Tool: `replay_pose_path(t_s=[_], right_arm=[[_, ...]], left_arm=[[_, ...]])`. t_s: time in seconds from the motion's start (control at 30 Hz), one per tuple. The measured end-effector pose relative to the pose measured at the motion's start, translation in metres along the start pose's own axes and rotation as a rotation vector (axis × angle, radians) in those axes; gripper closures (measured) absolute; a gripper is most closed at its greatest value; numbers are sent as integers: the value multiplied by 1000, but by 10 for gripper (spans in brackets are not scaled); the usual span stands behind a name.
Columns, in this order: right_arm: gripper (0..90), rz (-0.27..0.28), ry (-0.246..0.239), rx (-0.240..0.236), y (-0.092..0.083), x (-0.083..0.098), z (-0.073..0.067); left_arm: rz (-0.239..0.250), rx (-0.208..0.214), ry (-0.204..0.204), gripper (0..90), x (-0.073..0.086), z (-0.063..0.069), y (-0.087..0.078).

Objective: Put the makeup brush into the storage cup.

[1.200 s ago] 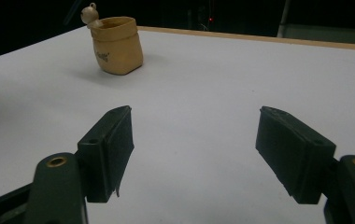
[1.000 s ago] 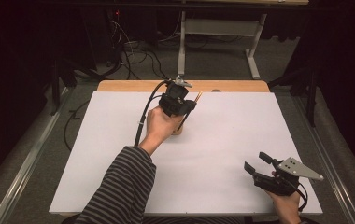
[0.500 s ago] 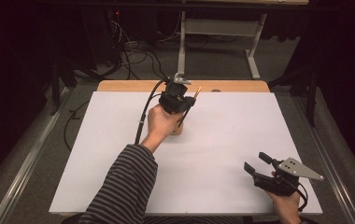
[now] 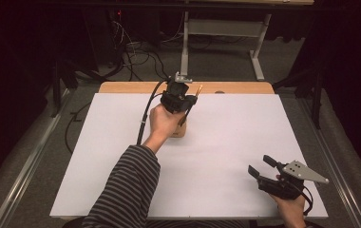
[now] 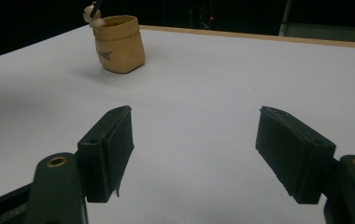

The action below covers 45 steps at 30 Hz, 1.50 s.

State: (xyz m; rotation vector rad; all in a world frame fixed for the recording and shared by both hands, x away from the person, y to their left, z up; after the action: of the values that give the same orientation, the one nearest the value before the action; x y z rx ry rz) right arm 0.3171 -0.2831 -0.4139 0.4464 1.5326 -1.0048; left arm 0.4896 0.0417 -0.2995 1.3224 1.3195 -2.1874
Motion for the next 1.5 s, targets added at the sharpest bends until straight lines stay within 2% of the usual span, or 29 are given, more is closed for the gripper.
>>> replay_pose_path(t_s=[0.5, 0.7, 0.83, 0.93, 1.2, 1.5], right_arm=[[295, 0, 1, 1, -1, 1, 0], [295, -1, -5, 6, -2, 0, -1], [295, 0, -8, 2, -2, 0, -2], [295, -5, 4, 1, -1, 1, -1], [295, -3, -11, 1, -2, 0, -2], [295, -1, -1, 4, -1, 1, -1]], left_arm=[[44, -27, -8, 835, -2, -10, 3], [48, -41, -24, 835, -2, -15, 5], [61, -37, -23, 835, -3, -15, 6], [60, -42, -22, 835, -2, -18, 8], [63, -53, -18, 834, -1, -20, 8], [58, -58, -24, 834, 2, -26, 15]])
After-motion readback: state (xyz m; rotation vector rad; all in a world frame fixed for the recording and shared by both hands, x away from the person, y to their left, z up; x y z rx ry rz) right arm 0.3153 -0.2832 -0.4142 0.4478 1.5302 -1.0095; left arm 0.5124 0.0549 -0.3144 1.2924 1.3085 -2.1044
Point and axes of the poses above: each handheld gripper's, and its own axes: y roughly forward along the jaws, x roughly out of its underside, z roughly to its right, the point moved 2 cm from there along y, roughly forward along the jaws, and after that the axes turned 8 degrees about -y, right-handed, at the moved point
